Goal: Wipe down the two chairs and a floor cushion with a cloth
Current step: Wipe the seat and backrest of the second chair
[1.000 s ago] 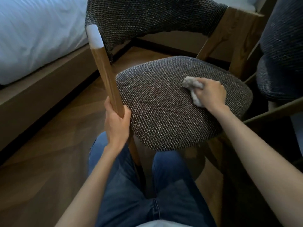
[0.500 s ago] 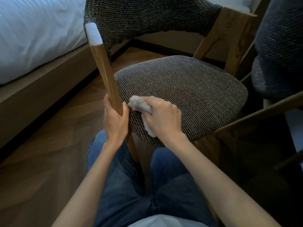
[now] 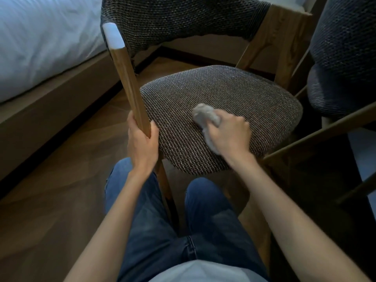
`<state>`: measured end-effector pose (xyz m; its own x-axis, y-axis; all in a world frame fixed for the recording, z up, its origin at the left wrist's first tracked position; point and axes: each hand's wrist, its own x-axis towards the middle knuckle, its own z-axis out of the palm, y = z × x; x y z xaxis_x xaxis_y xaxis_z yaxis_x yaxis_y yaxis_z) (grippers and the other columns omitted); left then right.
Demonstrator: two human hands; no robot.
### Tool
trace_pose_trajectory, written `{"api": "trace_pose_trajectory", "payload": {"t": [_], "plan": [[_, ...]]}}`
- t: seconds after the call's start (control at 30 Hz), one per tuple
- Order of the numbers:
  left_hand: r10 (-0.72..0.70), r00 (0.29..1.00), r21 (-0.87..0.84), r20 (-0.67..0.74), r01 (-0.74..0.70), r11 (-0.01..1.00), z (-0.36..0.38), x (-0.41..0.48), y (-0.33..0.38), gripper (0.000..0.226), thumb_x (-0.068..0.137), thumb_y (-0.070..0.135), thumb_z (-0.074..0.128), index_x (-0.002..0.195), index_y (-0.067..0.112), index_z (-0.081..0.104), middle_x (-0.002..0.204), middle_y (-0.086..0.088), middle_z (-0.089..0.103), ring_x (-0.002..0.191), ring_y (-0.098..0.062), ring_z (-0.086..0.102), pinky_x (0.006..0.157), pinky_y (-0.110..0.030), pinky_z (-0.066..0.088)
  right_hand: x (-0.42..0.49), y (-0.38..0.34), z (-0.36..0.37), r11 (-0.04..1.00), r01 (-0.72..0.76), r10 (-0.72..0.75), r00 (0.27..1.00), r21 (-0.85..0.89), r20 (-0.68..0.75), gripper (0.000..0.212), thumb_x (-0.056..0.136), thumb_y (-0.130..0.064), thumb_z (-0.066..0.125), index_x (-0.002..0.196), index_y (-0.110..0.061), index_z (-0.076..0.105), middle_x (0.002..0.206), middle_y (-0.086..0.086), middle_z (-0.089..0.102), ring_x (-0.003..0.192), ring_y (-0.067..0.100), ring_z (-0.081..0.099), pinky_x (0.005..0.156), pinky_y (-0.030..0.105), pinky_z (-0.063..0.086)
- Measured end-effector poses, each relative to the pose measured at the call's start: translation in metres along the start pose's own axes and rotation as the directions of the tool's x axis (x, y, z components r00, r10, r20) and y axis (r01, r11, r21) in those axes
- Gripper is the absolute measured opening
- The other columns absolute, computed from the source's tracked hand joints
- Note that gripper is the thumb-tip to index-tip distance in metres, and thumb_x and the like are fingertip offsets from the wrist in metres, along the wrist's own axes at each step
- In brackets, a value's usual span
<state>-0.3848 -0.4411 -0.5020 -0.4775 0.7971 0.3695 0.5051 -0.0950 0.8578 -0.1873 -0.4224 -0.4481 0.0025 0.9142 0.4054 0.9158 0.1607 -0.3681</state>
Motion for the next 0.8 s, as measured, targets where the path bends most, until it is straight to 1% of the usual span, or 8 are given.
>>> {"api": "trace_pose_trajectory", "payload": {"t": [0.07,0.17,0.4,0.47,0.57,0.63,0.73,0.8], "plan": [[-0.007,1.0,0.008,-0.001,0.007,1.0,-0.001,0.0,0.002,0.054,0.096,0.037,0.048,0.143,0.02,0.027,0.112,0.005,0.055,0.087,-0.005,0.056,0.073,-0.024,0.044,-0.023,-0.033,0.004,0.992,0.103,-0.103,0.995,0.073,-0.008,0.032,0.092,-0.05,0.052,0.099,-0.024,0.069,0.088,0.0,0.068,0.073,0.019,0.065,0.059,0.027,0.046],[-0.008,1.0,0.023,0.006,0.008,1.0,-0.004,-0.001,0.004,0.055,0.095,0.037,0.048,0.144,0.021,0.027,0.12,0.001,0.056,0.1,-0.016,0.058,0.081,-0.035,0.048,-0.042,-0.059,0.001,0.975,0.158,-0.153,0.987,0.158,-0.041,0.049,0.091,-0.065,0.042,0.104,-0.027,0.07,0.093,-0.001,0.062,0.071,0.017,0.061,0.056,0.025,0.036],[0.008,1.0,0.038,0.005,-0.008,0.999,-0.004,-0.001,0.003,0.054,0.097,0.037,0.047,0.144,0.018,0.027,0.107,0.004,0.055,0.087,-0.012,0.055,0.073,-0.032,0.046,-0.068,-0.028,-0.006,0.926,0.365,-0.347,0.924,0.096,-0.16,0.024,0.09,-0.042,0.06,0.098,-0.024,0.074,0.088,-0.001,0.064,0.064,0.011,0.058,0.047,0.017,0.039],[0.012,1.0,0.034,0.01,-0.012,0.999,-0.003,-0.002,0.002,0.056,0.097,0.037,0.046,0.145,0.018,0.024,0.107,0.005,0.054,0.087,-0.009,0.054,0.072,-0.026,0.042,-0.064,0.0,-0.011,0.948,0.313,-0.299,0.937,0.056,-0.184,0.024,0.09,-0.039,0.061,0.097,-0.02,0.074,0.084,0.001,0.064,0.061,0.012,0.057,0.049,0.016,0.036],[0.008,1.0,0.016,0.018,-0.009,1.0,-0.003,-0.001,0.002,0.058,0.097,0.037,0.046,0.146,0.018,0.023,0.11,0.005,0.053,0.09,-0.007,0.053,0.073,-0.019,0.041,-0.045,0.04,-0.025,0.996,0.072,-0.062,0.979,0.044,-0.193,0.029,0.091,-0.039,0.058,0.101,-0.016,0.073,0.089,0.008,0.065,0.071,0.023,0.063,0.058,0.027,0.045],[-0.003,1.0,0.012,0.008,0.003,1.0,-0.001,-0.001,0.002,0.056,0.097,0.035,0.047,0.145,0.017,0.025,0.111,0.004,0.054,0.092,-0.007,0.054,0.073,-0.015,0.04,-0.039,0.044,-0.027,0.993,-0.041,0.063,0.977,0.11,-0.202,0.029,0.092,-0.037,0.059,0.104,-0.016,0.073,0.096,0.008,0.068,0.08,0.023,0.065,0.067,0.027,0.045],[-0.021,1.0,0.004,-0.024,0.021,1.0,0.001,-0.002,0.004,0.053,0.097,0.033,0.047,0.143,0.014,0.029,0.11,0.004,0.054,0.09,-0.003,0.052,0.07,-0.006,0.037,-0.05,0.007,-0.015,0.985,0.013,0.029,0.971,0.174,-0.237,0.022,0.09,-0.032,0.064,0.1,-0.016,0.074,0.094,0.006,0.069,0.075,0.017,0.064,0.065,0.023,0.044],[-0.036,0.999,-0.011,-0.035,0.035,0.999,0.002,-0.003,0.006,0.052,0.097,0.032,0.047,0.142,0.014,0.03,0.111,0.001,0.056,0.093,-0.008,0.055,0.074,-0.016,0.04,-0.065,-0.029,-0.001,0.976,0.118,-0.071,0.967,0.185,-0.245,0.019,0.089,-0.033,0.065,0.098,-0.019,0.074,0.09,0.002,0.067,0.066,0.009,0.058,0.057,0.019,0.042]]}}
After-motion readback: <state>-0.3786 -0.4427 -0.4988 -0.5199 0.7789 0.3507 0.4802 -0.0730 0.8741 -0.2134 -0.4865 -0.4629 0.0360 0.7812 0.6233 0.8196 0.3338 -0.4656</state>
